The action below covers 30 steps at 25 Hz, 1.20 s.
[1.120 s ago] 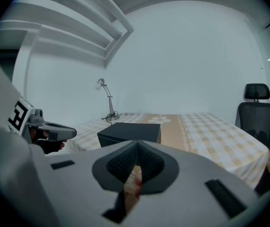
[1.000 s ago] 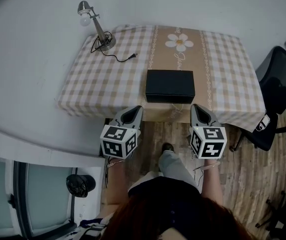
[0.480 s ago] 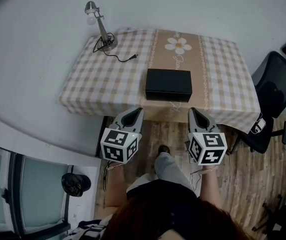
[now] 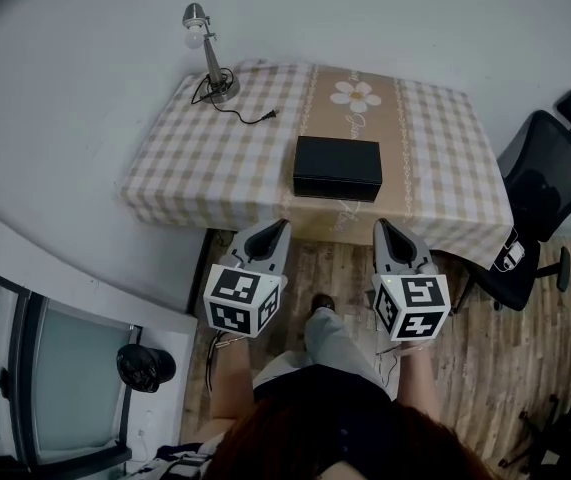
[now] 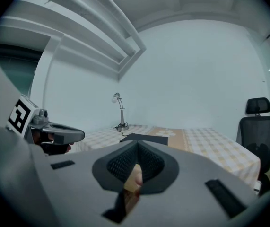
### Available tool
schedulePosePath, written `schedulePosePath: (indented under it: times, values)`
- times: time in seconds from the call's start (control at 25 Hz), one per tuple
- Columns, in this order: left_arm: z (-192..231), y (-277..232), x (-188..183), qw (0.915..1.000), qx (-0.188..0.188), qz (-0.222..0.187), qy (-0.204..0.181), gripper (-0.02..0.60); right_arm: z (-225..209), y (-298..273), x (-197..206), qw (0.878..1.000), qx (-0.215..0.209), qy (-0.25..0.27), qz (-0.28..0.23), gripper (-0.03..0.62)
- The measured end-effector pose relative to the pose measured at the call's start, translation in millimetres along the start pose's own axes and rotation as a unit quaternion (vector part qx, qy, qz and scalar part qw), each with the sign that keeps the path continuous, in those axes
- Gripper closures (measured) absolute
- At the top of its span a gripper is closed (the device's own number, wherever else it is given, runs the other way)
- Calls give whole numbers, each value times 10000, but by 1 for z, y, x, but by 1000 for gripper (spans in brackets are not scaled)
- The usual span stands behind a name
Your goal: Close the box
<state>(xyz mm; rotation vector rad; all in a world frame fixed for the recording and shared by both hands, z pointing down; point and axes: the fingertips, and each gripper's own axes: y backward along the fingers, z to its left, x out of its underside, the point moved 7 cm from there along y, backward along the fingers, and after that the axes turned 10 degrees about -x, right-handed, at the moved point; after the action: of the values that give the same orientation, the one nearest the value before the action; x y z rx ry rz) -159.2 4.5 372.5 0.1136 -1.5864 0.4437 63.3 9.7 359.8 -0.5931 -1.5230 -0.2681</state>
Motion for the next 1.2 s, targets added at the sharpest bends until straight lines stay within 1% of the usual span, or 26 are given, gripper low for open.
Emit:
schedulePosePath:
  times: [0.12,0.36,0.52,0.88,1.08,1.2]
  values:
    - [-3,9,-1,10000,4,-66,5,554,7,4,0,10000,-21,73,-13,577]
    - [-11,21,-8,9997,-15,-171,-145,554,15,14,-2,9999,-65,70,-38,577]
    - [-17,23,-14,9994,35,-303,-158,554,17,19,-5,9999,-71,114,-102,577]
    - [-29,20,-23,9981,105,-516,-330,554,14,18,-13,9984,-5,502,-260,577]
    - [-34,21,-30,9977,78,-582,-352,554,17,23,-19,9973,-7,681,-290,577]
    - [-37,26,-30,9975,-9,-587,-394,554,21,31,-21,9968,-62,723,-333,577]
